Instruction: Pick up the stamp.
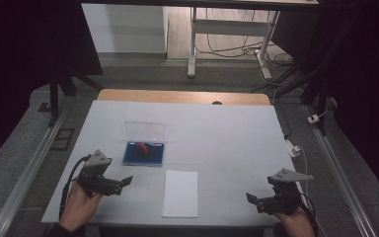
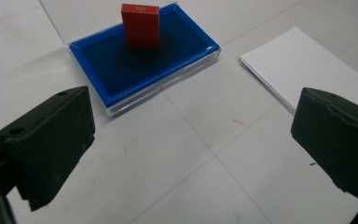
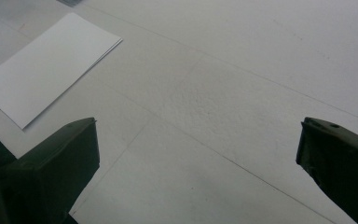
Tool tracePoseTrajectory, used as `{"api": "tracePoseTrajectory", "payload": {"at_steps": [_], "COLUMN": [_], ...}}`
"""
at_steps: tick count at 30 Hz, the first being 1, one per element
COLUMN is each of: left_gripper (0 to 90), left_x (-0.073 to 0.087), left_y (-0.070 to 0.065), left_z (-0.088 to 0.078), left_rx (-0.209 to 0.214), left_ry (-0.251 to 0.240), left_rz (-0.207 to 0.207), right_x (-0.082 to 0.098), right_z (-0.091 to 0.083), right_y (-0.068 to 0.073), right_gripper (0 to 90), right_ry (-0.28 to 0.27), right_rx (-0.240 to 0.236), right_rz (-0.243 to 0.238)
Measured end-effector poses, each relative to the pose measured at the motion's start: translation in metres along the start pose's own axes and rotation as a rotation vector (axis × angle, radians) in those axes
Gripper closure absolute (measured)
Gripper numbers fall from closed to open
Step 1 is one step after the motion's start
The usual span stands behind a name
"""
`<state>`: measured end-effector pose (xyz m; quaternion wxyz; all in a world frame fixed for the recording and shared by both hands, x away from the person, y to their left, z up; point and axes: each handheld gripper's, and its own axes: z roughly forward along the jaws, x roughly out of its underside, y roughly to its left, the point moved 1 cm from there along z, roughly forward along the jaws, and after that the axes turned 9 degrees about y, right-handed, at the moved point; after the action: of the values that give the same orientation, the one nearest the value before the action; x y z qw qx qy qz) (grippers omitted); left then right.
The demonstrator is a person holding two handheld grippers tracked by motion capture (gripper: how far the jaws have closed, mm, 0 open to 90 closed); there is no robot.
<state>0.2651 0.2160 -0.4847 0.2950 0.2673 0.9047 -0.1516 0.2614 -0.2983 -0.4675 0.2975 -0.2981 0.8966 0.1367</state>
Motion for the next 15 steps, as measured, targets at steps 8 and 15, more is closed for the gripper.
{"api": "tracePoseTrajectory", "payload": {"at_steps": [8, 15], "left_gripper": [0.0, 0.0], "left_x": [-0.018, -0.033], "left_y": [0.01, 0.015], "left_z": [0.018, 0.029], "left_rx": [0.014, 0.038], "left_ry": [0.031, 0.017], "left_rz": [0.033, 0.016], "right_x": [0.0, 0.0], "right_z": [0.0, 0.001], "right_y": [0.0, 0.001], "right_gripper": [0.0, 0.0], "right_ry": [0.0, 0.005], "right_rx": [0.0, 0.003], "right_rz": [-0.005, -0.01]}}
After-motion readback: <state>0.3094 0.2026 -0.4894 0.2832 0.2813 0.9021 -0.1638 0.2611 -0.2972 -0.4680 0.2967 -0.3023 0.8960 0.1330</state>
